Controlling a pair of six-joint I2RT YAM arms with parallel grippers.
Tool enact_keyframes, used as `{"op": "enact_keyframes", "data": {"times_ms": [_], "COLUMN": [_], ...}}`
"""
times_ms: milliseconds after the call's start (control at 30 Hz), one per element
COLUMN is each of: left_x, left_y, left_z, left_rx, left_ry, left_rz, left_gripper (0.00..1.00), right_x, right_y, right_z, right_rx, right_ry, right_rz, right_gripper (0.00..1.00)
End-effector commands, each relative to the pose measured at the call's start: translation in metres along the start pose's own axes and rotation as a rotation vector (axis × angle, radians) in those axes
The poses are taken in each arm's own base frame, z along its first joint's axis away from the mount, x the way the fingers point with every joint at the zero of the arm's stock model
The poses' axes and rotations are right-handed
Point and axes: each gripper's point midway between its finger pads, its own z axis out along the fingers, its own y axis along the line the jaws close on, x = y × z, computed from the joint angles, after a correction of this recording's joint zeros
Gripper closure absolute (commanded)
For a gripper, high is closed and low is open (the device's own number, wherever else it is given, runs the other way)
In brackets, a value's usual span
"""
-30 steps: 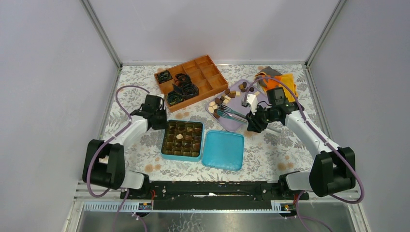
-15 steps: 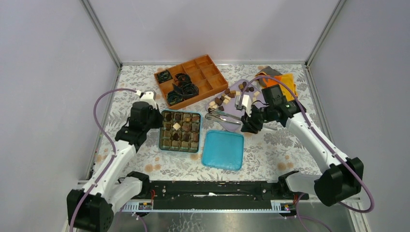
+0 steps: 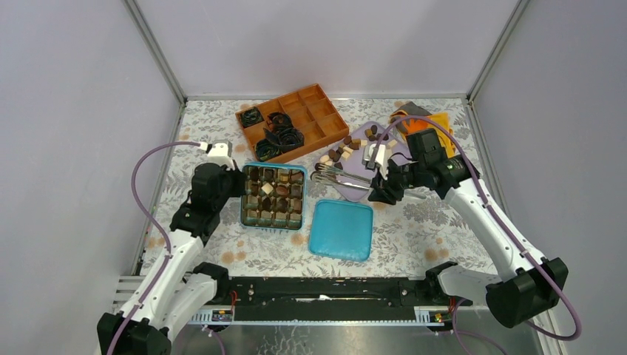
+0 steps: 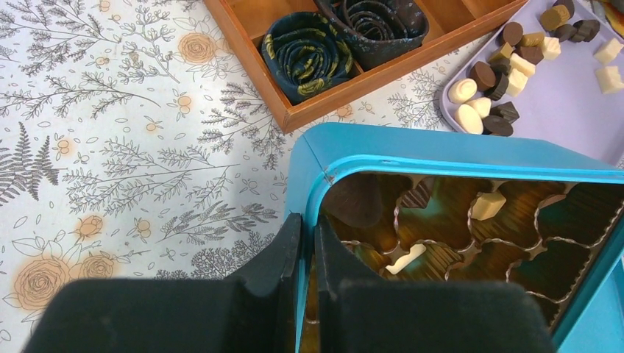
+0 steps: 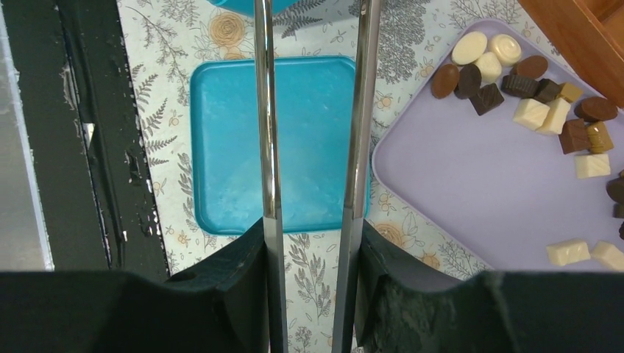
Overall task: Pack the chocolate
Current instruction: Adjust the packing box at the center of the board.
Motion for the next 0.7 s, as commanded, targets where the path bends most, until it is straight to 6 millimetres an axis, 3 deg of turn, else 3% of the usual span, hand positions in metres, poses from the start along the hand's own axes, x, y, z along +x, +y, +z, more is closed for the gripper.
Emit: {"op": "enact_keyframes", "data": {"times_ms": [0, 233, 333, 667], "left_x": [-0.046, -0.002, 0.016, 0.070], "left_y": [-0.014, -0.004, 0.002, 0.012], "left_z": [-0.001, 0.028, 0.038, 0.054], "left_rx": [0.053, -0.023, -0.046, -0.066], "left_ry": [-0.171, 0.084, 0.177, 0.421], "left_rz": [-0.021, -0.042, -0.055, -0.088], "left_gripper": [1.00, 1.00, 1.00, 1.00], "right_x": [-0.032, -0.036, -0.039, -0.058], "right_y": [0.007, 0.015, 0.017, 0.033], "right_z": [-0.007, 0.018, 0.037, 0.129], "right_rx": [-0.018, -0.054, -0.069, -0.105], "right_ry": [-0.060, 0.011, 0.072, 0.243], "right_rz": [-0.095, -0.175, -0.221, -0.397], "right_gripper": [1.00, 1.00, 1.00, 1.00]}}
